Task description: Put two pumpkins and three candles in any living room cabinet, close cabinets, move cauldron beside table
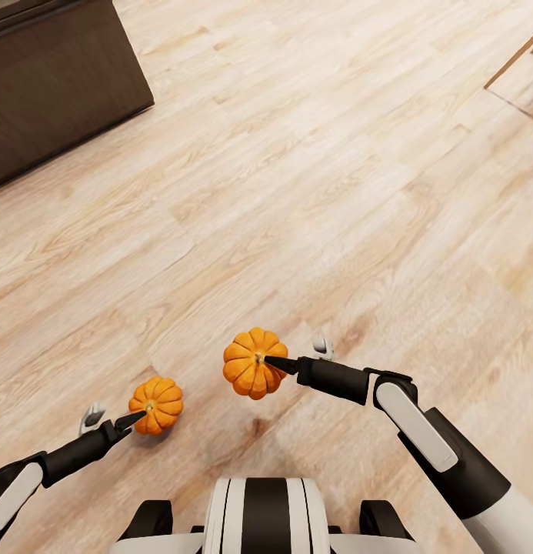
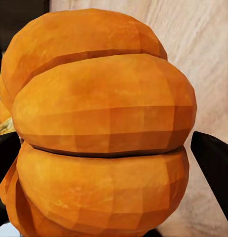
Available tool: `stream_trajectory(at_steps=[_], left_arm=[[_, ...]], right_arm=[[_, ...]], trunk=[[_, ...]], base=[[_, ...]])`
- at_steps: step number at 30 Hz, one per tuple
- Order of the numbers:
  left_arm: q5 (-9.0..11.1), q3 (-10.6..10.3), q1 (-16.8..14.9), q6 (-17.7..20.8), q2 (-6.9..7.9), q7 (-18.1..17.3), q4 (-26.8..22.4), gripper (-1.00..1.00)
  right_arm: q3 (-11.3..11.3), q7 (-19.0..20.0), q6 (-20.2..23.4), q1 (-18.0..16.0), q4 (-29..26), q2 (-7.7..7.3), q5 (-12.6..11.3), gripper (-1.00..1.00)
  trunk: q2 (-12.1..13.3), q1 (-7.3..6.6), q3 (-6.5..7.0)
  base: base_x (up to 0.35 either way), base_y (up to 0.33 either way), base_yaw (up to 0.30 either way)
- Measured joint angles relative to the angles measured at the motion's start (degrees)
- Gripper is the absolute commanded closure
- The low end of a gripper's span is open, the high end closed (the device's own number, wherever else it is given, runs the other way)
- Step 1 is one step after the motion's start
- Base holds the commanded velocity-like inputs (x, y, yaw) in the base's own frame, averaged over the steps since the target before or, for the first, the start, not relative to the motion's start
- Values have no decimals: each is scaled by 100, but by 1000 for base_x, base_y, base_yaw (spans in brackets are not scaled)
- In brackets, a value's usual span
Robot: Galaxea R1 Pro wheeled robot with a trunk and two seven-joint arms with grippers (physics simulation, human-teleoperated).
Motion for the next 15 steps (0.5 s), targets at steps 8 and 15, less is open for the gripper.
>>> stream_trajectory(at_steps=[8, 15], left_arm=[[6, 13, 1, 4, 2, -2, 2, -100], [6, 13, 0, 3, 2, 5, 4, -100]], right_arm=[[1, 2, -1, 1, 6, -1, -1, 100], [-3, 0, 0, 1, 0, -3, -1, 100]], trunk=[[0, 0, 0], [0, 1, 0]], base=[[90, 46, 0], [27, 18, 0]])
